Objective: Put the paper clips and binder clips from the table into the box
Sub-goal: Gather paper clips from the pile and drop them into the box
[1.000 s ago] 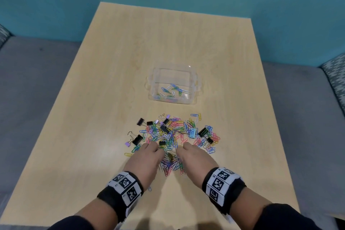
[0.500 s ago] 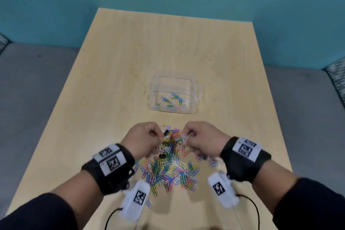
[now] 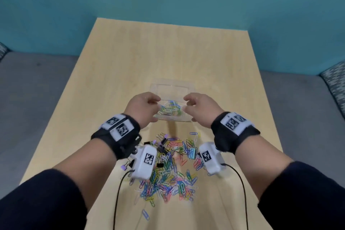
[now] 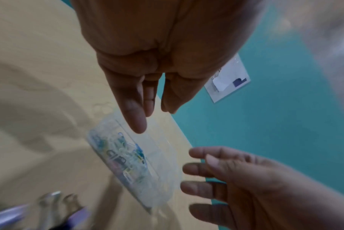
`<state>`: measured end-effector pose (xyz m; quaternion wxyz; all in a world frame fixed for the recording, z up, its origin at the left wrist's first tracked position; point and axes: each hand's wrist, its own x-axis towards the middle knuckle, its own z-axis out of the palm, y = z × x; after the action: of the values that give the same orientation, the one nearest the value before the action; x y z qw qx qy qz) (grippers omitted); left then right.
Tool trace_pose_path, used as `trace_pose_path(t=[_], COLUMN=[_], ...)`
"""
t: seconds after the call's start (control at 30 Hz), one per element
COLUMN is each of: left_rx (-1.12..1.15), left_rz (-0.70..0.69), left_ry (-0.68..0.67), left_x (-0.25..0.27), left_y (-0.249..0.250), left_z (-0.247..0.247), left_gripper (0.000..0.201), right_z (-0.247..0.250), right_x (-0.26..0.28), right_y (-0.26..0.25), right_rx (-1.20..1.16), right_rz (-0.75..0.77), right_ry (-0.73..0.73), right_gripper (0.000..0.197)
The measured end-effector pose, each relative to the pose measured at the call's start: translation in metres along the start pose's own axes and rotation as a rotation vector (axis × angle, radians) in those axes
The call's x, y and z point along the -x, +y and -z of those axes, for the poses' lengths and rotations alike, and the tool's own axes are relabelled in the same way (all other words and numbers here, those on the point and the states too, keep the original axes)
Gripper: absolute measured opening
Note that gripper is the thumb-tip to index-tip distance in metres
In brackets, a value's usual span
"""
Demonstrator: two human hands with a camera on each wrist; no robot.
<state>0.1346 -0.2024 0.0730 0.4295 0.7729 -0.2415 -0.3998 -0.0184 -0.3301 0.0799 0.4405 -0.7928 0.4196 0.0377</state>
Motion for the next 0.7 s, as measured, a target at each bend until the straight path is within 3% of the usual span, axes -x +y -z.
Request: trace_pose_path(t=[0.07,0.17,0.23,0.3,0.37,0.5,0.57,0.7], left_rx=[-0.085,-0.574,-0.814,-0.846,-0.834,-0.903,-0.912,-0.996], left_rz=[-0.040,-0.159,-0.127,-0.075,-0.121,-0.340,-0.361,-0.247], left_ry=[0.016,-0.047,-0.221,-0.410,-0.496,-0.339,-0.203,-0.066], left_x=[0.030,0.094,0.136,0.168,0.186,0.190,0.184,0.176], left_y=[-0.023,-0.073,-0.107,-0.137,-0.161,-0.182,-0.170,-0.154], left_z=[0.012,0.021,0.020,0.014,0.006,-0.020,-0.029,-0.030], left_gripper=[0.018,0.005,0.020,0.024,0.018,0.007,0.005,0.045], right_z=[-0.008,-0.038,-0.064,-0.088,-0.108,-0.128,-0.131,-0.130], right_x=[0.035,0.096,0.133,0.162,0.178,0.168,0.160,0.158], right_y=[0.019,0.053,0.079,0.098,0.114,0.106,0.091,0.078], right_rx=[0.141,0.363,0.503,0.632,0.682,0.757,0.744,0.653], right_rz=[0.050,0.160,0.205,0.224,0.251,0.416,0.434,0.253], right_ry=[0.012,-0.113,-0.242,-0.326,-0.314,-0.199,-0.156,-0.030], right_gripper=[0.037,0.027,0.015,0.010,0.010,0.025,0.026,0.026])
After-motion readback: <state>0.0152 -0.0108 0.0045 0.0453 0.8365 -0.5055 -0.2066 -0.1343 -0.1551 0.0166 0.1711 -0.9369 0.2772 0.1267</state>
